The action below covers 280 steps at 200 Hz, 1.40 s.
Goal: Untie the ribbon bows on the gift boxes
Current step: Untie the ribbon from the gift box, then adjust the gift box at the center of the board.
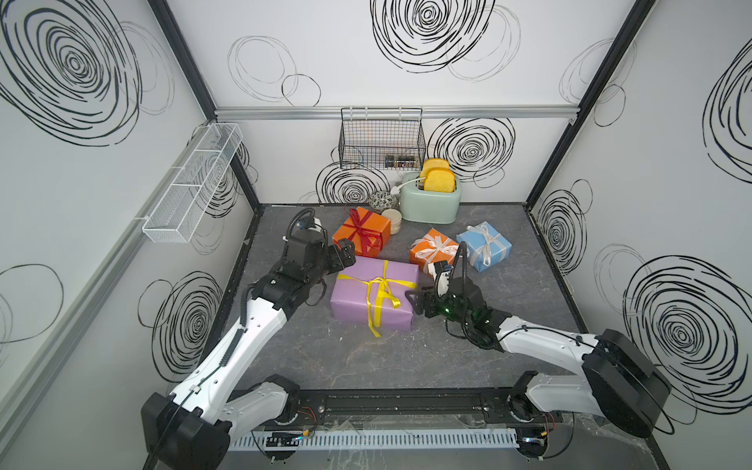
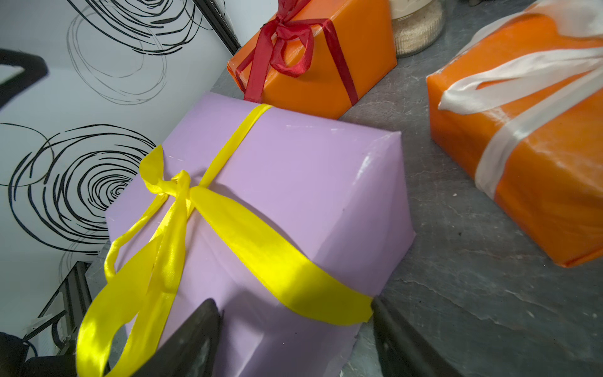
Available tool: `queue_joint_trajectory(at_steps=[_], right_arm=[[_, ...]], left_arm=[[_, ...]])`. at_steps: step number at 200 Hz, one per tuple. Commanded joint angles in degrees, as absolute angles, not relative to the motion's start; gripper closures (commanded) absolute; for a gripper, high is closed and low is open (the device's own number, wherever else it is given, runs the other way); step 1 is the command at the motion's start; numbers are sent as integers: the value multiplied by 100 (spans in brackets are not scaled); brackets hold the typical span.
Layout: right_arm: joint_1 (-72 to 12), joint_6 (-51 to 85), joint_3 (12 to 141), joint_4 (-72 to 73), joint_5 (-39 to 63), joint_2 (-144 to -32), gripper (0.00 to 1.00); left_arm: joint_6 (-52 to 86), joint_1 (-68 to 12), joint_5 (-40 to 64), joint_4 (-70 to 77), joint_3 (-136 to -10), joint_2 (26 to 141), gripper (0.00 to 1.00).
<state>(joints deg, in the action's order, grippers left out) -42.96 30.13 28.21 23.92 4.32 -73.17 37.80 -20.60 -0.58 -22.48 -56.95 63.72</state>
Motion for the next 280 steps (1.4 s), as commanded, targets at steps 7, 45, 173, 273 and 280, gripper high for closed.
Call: queue_joint_trajectory(at_steps=[7, 45, 173, 273, 280], right_arm=[[-4290, 2886, 2736, 1839, 226, -7331, 25], [-4280, 2787, 2603, 1882, -26, -7017, 25], [-4418, 1853, 5030, -794, -9, -8175, 46], [-4604, 1263, 6587, -1713, -125, -9086, 50], [-4601, 1236, 6608, -1694, -74, -9070, 50]], left_arm=[[3969, -2171, 584, -1900, -5450, 6593, 3], [3830, -2738, 545, -1823, -5511, 6982, 8], [3797, -3134, 182, -1739, -5137, 6909, 20], [4310, -3024, -264, -1894, -5037, 6847, 20], [4332, -3017, -247, -1885, -5030, 6830, 20]])
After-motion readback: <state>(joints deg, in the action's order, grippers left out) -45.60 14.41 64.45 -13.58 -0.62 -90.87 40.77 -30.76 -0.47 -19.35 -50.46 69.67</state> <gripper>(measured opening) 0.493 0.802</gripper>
